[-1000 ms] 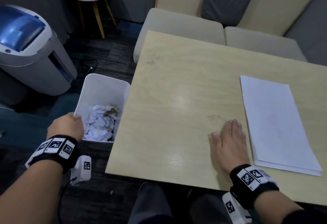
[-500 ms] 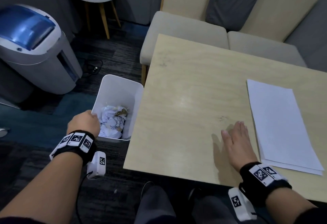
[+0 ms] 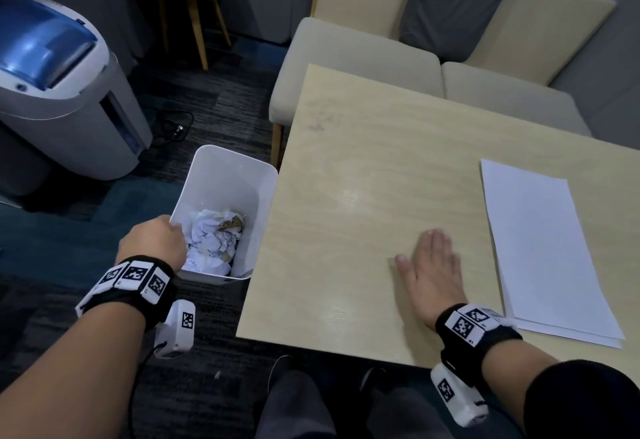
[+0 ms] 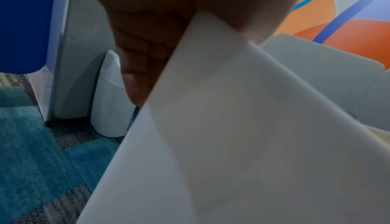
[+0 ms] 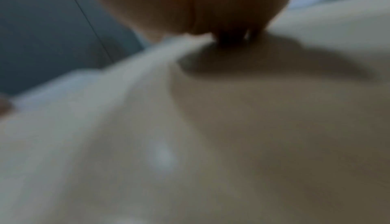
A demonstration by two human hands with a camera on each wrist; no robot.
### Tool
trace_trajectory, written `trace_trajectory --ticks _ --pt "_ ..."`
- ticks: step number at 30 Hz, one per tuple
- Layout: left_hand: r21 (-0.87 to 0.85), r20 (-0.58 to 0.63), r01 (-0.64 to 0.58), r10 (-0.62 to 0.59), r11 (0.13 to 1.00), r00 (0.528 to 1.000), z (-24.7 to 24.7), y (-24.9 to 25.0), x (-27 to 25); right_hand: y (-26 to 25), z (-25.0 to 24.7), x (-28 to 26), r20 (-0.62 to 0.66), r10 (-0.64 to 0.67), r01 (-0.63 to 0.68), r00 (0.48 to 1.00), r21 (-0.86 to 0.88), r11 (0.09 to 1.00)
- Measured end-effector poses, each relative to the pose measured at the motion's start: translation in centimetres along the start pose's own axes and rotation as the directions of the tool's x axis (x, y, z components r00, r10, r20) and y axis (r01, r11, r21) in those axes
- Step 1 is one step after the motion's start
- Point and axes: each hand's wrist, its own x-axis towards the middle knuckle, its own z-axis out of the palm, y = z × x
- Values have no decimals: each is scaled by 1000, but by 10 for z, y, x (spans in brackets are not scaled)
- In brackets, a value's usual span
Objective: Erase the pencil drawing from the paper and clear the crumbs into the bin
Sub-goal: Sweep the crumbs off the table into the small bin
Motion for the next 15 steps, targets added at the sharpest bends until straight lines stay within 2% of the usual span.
trace_trajectory --ticks 2,3,5,7,8,9,11,12,14,15 --pt "3 7 7 -7 1000 1000 -2 1 -1 -5 -7 -5 0 -111 110 994 93 990" --pt "6 11 12 -12 1000 1000 -3 2 -1 -1 -12 -4 -35 -103 107 994 153 982" --pt "9 27 20 -21 1000 999 -7 2 -2 16 -22 3 -72 34 -18 997 212 977" --pt "11 36 20 -21 1000 999 -10 2 -5 29 -25 11 -35 199 -189 979 177 966" --pt "10 39 22 -23 1000 999 -11 3 -6 28 -24 13 -16 223 -219 975 134 966" --pt "7 41 25 -25 1000 999 -11 3 -6 20 -21 14 -5 183 -182 983 89 979" --pt "8 41 31 -31 1000 999 -12 3 -6 -3 -13 11 14 -53 52 998 44 998" --pt "10 41 31 -31 999 999 -12 3 -6 -14 -11 6 13 -164 163 986 58 985" --pt "11 42 26 -26 1000 999 -13 3 -5 -19 -13 -2 -25 -223 225 974 98 969" --pt "12 41 24 -24 1000 999 -14 3 -4 -12 -17 -1 -53 -175 180 983 126 976"
